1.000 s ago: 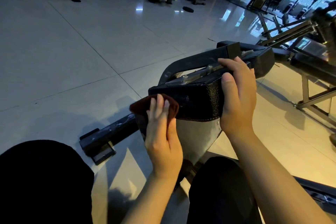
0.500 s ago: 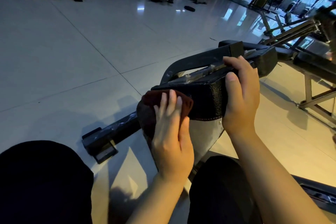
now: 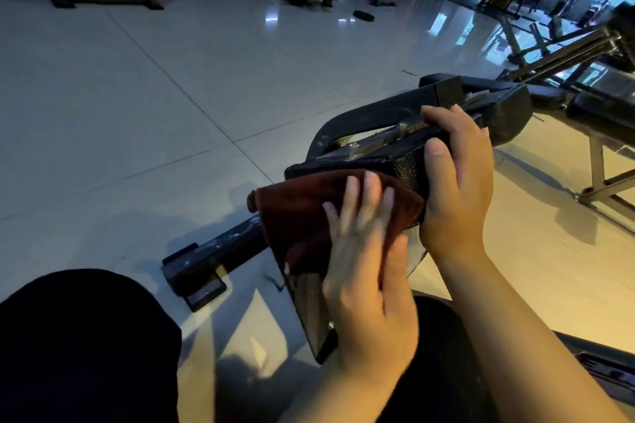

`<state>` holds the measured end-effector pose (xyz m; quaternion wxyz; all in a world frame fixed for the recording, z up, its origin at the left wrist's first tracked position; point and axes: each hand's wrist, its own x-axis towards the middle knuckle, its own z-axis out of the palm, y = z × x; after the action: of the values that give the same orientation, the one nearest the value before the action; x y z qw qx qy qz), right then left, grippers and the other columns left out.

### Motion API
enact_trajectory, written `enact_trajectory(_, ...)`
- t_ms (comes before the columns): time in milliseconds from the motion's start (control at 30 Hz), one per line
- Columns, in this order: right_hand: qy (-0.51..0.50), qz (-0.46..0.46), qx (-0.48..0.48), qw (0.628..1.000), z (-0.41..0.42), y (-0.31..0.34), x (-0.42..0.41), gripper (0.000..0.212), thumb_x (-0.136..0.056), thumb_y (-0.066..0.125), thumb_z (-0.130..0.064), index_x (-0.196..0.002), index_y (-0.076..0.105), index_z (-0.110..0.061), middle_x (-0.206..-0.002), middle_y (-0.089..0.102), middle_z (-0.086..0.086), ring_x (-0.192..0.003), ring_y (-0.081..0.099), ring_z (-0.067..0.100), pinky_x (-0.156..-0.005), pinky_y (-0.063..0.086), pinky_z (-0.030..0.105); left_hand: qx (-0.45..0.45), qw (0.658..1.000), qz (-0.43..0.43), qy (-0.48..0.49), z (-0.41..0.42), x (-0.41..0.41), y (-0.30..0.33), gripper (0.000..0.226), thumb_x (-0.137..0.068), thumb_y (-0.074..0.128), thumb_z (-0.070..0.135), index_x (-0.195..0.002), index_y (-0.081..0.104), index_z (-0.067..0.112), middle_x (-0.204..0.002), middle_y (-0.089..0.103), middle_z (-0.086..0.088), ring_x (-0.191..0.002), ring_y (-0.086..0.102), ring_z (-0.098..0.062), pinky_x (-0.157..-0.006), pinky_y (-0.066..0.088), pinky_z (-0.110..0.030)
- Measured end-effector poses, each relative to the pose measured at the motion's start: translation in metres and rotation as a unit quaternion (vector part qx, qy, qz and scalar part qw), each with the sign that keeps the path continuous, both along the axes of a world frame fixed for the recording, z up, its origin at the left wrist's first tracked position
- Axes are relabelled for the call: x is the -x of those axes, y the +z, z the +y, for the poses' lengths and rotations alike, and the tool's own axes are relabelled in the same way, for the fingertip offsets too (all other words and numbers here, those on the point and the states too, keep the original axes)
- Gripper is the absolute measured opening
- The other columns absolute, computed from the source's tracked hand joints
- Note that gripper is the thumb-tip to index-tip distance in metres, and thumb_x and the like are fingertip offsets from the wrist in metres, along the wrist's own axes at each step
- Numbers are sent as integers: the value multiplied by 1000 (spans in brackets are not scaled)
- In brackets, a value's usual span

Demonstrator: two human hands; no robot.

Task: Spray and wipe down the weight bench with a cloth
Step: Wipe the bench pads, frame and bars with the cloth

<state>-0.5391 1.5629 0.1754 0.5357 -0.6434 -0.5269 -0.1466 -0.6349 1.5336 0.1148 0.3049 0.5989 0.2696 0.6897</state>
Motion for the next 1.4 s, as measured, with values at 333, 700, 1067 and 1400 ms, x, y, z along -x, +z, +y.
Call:
enact_trajectory(333, 0, 2, 9, 1000, 0, 2, 3, 42, -93, 36, -36, -123, 58, -17, -115, 53, -14, -123, 49, 24, -106, 32, 56, 54, 998, 8, 27, 25, 8, -27, 40, -104, 28, 43, -144, 29, 40, -148, 32, 23, -140, 36, -17, -111, 38, -48)
enact_trajectory(700, 1, 15, 10, 1000, 1, 2, 4, 41, -92, 38, -37, -122, 58, -17, -114, 55, -13, -119, 51, 24, -102, 36, 60, 47, 999, 8, -6, 0, 4, -5, 39, -103, 32, 38, -141, 28, 29, -147, 33, 21, -141, 32, -7, -114, 33, -30)
enact_trajectory(1067, -3, 12, -7, 1000, 2, 1, 2, 42, -92, 37, -35, -119, 60, -13, -113, 57, -12, -120, 51, 25, -105, 32, 60, 50, 999, 12, -7, 4, 4, -5, 43, -104, 33, 36, -142, 29, 17, -149, 35, 14, -143, 29, -11, -113, 32, -51)
enact_trajectory(1400, -2, 0, 46, 999, -4, 5, 1, 39, -95, 36, -39, -129, 50, -26, -121, 46, -27, -128, 44, 20, -107, 32, 59, 379, 924, 2, -58, 35, 43, -9, 41, -101, 38, 33, -139, 49, 25, -136, 56, -2, -130, 48, -19, -108, 40, -42)
